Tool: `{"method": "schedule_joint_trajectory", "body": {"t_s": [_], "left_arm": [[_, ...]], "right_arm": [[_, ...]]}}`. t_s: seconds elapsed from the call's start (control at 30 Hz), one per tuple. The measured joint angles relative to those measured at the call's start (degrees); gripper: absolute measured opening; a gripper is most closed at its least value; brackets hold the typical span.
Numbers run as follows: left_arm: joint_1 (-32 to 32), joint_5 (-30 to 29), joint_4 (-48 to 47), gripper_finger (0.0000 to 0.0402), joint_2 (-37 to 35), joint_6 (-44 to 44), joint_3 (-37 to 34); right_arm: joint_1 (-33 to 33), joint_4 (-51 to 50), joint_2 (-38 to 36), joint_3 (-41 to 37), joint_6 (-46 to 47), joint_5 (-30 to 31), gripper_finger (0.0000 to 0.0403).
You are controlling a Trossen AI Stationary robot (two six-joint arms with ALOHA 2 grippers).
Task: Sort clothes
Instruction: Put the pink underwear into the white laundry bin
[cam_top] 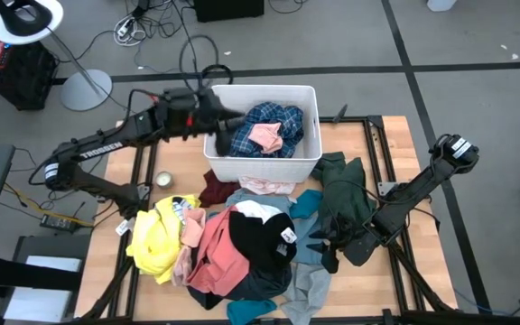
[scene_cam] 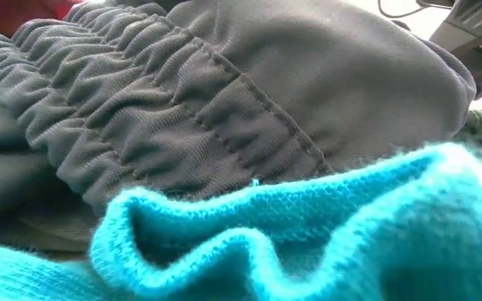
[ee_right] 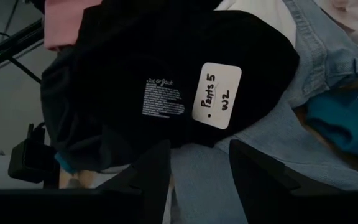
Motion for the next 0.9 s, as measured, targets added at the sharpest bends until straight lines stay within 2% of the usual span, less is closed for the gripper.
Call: {"method": "schedule_joint_trajectory", "body": {"t_s": [0.1,0.2,0.4,0.53,0.67,0.9], "left_arm": [[-6.27,-6.38,-5.15,0.0131,-1.82,0.08,-1.00],[-13.60,-14.52,-6.22,0.0131,-5.04,-1.57,-3.78],[-27.66,-24.93,-7.31,0.0131,-13.01,-10.67,-11.68],[-36.13,-29.23,-7.51,0.0131,-17.30,-18.33,-17.25],[-43.32,-33.89,-7.93,0.0131,-18.60,-26.52,-22.81],[-50.78,-38.17,-10.79,0.0131,-16.84,-44.26,-29.95]], "right_arm": [[0.00,0.69,0.00,0.00,0.00,-0.06,0.0167],[0.00,0.93,0.00,0.00,0.01,-0.15,0.0166],[-0.02,2.30,0.00,0.00,0.01,-0.15,0.0166],[0.00,2.67,0.00,0.00,0.01,-0.13,0.0166],[0.00,3.33,0.00,0.00,0.01,-0.13,0.0165],[-0.01,3.97,0.00,0.00,0.02,-0.38,0.0165]]}}
